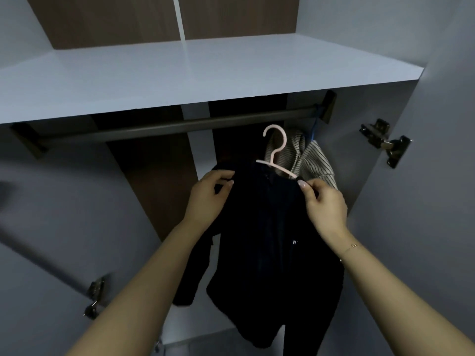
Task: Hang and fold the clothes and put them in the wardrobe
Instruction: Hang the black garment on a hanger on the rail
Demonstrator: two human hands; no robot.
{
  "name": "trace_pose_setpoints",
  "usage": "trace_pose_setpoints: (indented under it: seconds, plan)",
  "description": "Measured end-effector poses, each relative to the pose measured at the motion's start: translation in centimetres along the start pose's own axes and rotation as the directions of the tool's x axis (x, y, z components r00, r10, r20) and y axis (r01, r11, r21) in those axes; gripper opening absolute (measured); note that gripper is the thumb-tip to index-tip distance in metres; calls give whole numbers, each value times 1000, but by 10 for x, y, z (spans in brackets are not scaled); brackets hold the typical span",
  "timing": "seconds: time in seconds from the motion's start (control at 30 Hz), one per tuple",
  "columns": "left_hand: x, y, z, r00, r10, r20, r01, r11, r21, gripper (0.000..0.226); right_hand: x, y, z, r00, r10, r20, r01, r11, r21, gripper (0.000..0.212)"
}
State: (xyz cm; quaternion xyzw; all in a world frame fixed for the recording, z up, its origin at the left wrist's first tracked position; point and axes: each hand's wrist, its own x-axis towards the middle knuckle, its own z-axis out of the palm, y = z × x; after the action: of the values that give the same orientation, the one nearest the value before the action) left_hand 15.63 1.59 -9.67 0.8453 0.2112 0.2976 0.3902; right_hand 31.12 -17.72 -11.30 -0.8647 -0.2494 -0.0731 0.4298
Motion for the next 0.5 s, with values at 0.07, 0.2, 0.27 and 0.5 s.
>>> trace_pose_setpoints:
  seconds: [0.07, 0.2, 0.27, 0.5]
  plan:
    - [3, 5, 8, 998, -14, -60, 11, 998, -56, 26, 20, -8, 3, 1000, 19, -5, -19, 997, 74, 36]
    - [5, 2, 22, 997, 12, -78, -16, 999, -42, 31, 67, -14, 10, 993, 116, -17, -109, 968, 225, 40]
    - [3, -2, 26, 997, 41, -66, -39, 999, 28, 31, 88, -14, 18, 983, 181, -13, -171, 946, 275, 38]
    - [-11, -10, 30, 997, -82, -15, 82, 997, -4, 31, 105, 13, 54, 978, 199, 65, -205, 973, 111, 22]
